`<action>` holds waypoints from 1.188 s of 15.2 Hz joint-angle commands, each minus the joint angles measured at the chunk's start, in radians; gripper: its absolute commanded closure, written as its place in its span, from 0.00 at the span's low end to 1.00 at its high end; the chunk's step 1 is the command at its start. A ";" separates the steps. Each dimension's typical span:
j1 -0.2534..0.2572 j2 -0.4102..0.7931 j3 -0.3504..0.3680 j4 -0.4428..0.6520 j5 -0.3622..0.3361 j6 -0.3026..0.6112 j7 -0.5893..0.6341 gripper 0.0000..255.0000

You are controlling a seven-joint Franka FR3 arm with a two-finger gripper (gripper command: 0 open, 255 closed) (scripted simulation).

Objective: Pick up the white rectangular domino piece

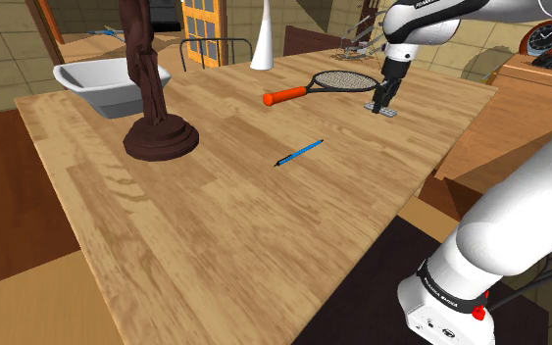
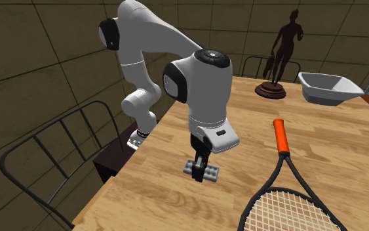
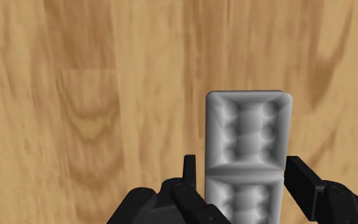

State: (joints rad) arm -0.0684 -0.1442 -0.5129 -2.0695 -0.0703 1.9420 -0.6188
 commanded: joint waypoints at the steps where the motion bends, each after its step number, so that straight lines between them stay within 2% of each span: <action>1: 0.000 0.002 0.000 -0.002 0.002 0.000 -0.001 1.00; 9: 0.001 0.001 0.000 -0.004 0.001 0.002 0.000 1.00; 18: 0.004 -0.017 0.008 0.100 -0.004 -0.119 0.006 1.00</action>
State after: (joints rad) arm -0.0649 -0.1615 -0.5048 -1.9828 -0.0746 1.8365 -0.6125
